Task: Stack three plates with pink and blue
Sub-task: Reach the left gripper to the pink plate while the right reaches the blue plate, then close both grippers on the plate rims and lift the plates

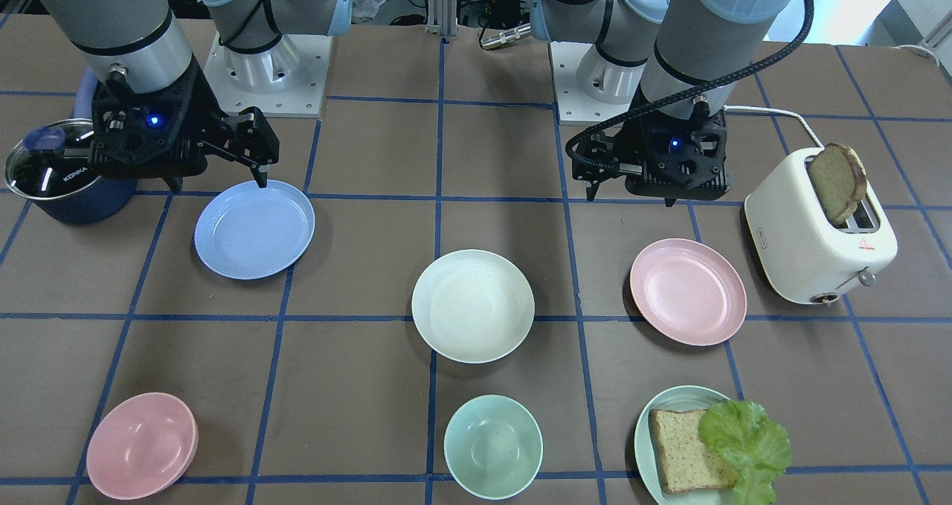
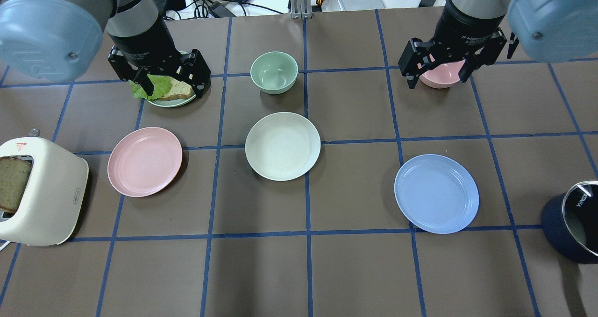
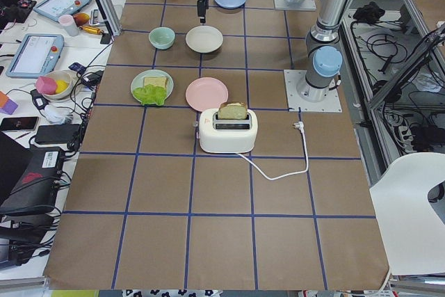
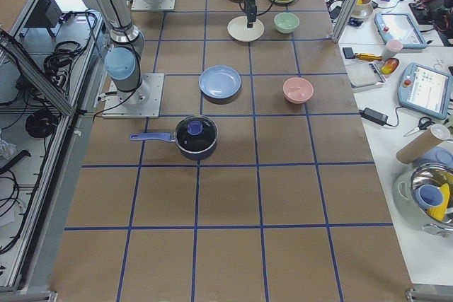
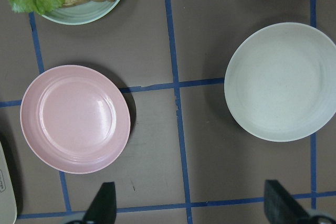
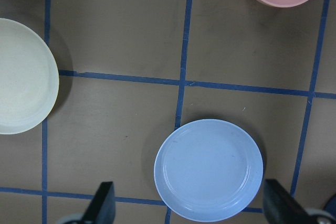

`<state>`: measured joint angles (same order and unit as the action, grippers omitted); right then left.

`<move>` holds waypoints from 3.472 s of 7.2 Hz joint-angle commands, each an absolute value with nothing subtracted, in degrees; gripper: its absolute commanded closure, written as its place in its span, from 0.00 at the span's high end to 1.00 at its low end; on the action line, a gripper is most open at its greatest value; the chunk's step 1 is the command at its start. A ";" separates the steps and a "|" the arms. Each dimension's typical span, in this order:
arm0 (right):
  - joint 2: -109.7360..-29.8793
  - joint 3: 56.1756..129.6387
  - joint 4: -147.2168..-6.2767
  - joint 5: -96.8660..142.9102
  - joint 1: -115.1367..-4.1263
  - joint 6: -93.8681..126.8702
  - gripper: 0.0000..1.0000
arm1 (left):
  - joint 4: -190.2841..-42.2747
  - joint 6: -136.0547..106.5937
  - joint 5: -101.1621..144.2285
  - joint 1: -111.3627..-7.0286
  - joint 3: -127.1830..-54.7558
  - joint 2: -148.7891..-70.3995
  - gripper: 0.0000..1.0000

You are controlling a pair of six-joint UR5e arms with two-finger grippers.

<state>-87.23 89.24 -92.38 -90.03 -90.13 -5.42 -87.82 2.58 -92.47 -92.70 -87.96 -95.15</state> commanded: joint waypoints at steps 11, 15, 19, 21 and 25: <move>-87.45 105.97 -96.67 -90.27 -68.58 -22.64 1.00 | -68.79 8.17 -90.70 -83.59 -102.78 -106.84 1.00; -90.79 115.30 -107.21 -89.92 -66.01 -23.82 1.00 | -61.45 8.26 -90.70 -83.58 -108.09 -111.97 0.79; -89.03 127.77 -123.46 -89.47 -65.92 -22.86 1.00 | -60.03 8.26 -90.88 -83.58 -109.07 -113.20 0.45; -87.64 128.58 -125.07 -87.99 -65.92 -22.85 0.99 | -59.94 8.35 -90.79 -83.50 -108.72 -113.20 0.12; -83.16 128.58 -125.07 -84.82 -60.41 -23.29 0.63 | -58.46 7.47 -91.23 -84.54 -108.89 -110.93 0.00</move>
